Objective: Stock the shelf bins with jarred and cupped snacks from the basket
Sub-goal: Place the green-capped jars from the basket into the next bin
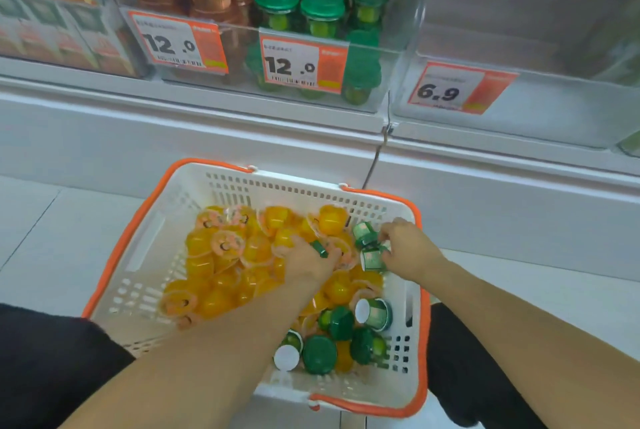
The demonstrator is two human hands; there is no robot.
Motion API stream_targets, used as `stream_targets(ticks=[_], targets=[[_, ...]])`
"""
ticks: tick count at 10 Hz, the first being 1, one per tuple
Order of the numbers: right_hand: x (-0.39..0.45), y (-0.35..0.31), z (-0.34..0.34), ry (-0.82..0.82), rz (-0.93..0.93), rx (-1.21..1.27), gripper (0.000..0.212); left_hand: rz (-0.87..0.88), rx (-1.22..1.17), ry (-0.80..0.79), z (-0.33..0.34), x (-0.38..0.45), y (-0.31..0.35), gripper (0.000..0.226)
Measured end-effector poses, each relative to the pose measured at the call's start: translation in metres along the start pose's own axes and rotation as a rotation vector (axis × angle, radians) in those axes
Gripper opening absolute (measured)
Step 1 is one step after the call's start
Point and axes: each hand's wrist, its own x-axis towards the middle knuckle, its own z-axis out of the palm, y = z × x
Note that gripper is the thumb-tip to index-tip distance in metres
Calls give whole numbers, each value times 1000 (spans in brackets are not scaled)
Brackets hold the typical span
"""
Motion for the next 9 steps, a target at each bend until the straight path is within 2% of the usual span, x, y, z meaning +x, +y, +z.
stream_targets(ticks=[1, 2, 3, 4, 5, 6, 7, 8, 9], targets=[[11, -2, 8, -16, 15, -48, 39, -103, -87, 48, 14, 11, 9, 78], [22, -5, 13, -53, -12, -82, 35, -102, -136, 99, 21, 17, 2, 68], [29, -3, 14, -58, -20, -154, 40, -82, -175, 58, 17, 17, -13, 56], [36, -2, 14, -70, 4, -225, 43, -74, -374, -40, -2, 18, -33, 30], [42, -5, 11, -94, 13, -152, 27, -224, -740, -358, -31, 7, -51, 24], [42, -8, 6, -97, 15, -144, 35, -280, -978, -597, -59, -7, -69, 36], [31, -25, -1, -138, -28, -260, 31, -282, -1039, -655, -85, -15, -74, 40], [19, -48, -15, -114, -68, -287, 29, -223, -1019, -707, -109, -21, -65, 41], [10, -78, -50, -126, -154, -205, 17, -154, -800, -757, -136, -28, -44, 46]])
